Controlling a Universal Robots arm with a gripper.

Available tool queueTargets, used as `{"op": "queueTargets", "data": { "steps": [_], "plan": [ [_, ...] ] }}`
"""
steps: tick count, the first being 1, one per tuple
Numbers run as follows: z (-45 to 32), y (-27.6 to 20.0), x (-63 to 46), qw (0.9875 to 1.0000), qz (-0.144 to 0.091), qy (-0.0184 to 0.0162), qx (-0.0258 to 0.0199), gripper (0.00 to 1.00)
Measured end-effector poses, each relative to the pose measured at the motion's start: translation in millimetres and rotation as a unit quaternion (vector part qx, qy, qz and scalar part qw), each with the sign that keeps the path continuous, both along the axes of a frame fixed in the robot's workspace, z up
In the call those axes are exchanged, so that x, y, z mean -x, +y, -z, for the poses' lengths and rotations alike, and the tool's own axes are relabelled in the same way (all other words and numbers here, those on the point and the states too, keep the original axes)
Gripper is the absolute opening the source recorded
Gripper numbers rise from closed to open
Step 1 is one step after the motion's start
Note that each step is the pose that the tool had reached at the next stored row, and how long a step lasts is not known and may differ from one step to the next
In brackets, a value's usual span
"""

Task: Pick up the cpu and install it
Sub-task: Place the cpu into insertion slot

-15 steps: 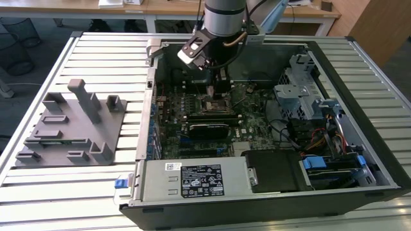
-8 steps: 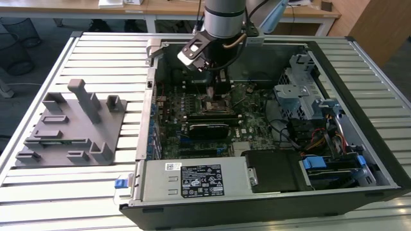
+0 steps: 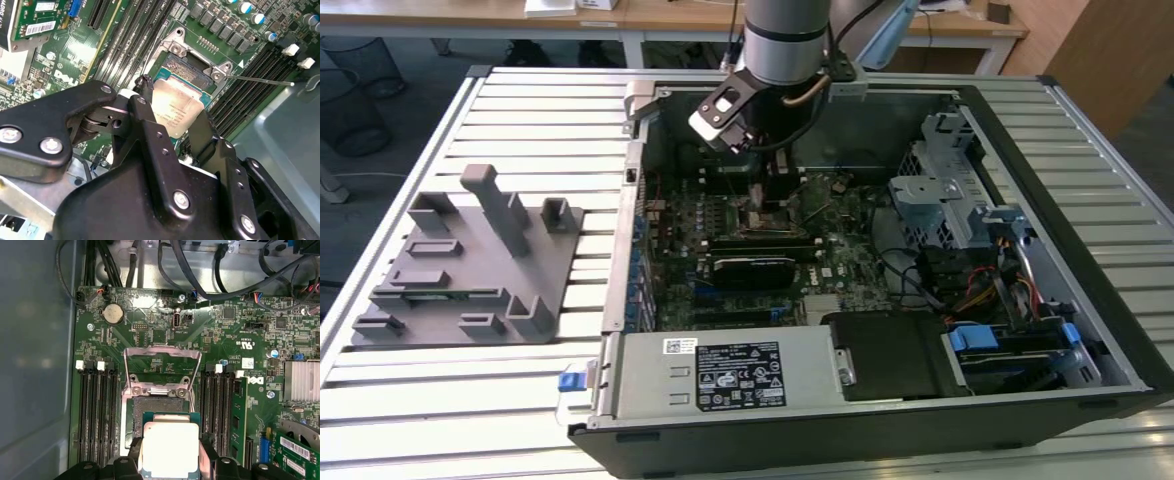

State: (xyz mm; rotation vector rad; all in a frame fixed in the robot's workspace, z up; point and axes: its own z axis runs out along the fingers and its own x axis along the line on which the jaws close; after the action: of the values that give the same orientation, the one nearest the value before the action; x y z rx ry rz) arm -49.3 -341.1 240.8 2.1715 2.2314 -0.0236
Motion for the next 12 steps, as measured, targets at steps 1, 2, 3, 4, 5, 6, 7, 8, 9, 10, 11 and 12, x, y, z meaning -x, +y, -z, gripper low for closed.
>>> {"op": "queueTargets", "data": {
  "steps": [1,2,3,4,5,6,7,8,9,10,11,12],
  "plan": [
    [0.9,0.0,-0.1,1.0,0.0,0.0,0.0,0.53],
    [1.9,0.0,-0.1,1.0,0.001,0.0,0.0,0.53],
    [2.9,0.3,-0.2,1.0,0.001,0.0,0.0,0.53],
    [3.9,0.6,-0.2,1.0,0.001,0.0,0.0,0.53],
    [5.0,1.0,-0.2,1.0,0.001,0.0,0.0,0.53],
    [6.2,1.5,-0.3,1.0,0.002,0.0,0.0,0.53],
    [7.6,2.0,-0.4,1.0,0.002,0.0,0.0,0.53],
    [9.0,2.2,-0.5,1.0,0.002,0.0,0.0,0.53],
    [10.5,2.4,-0.6,1.0,0.003,0.0,0.0,0.53],
    [11.8,2.4,-0.6,1.0,0.003,0.0,0.0,0.53],
    [12.9,2.4,-0.6,1.0,0.003,0.0,0.0,0.53],
    [13.8,2.4,-0.6,1.0,0.003,0.0,-0.0001,0.53]
  ]
}}
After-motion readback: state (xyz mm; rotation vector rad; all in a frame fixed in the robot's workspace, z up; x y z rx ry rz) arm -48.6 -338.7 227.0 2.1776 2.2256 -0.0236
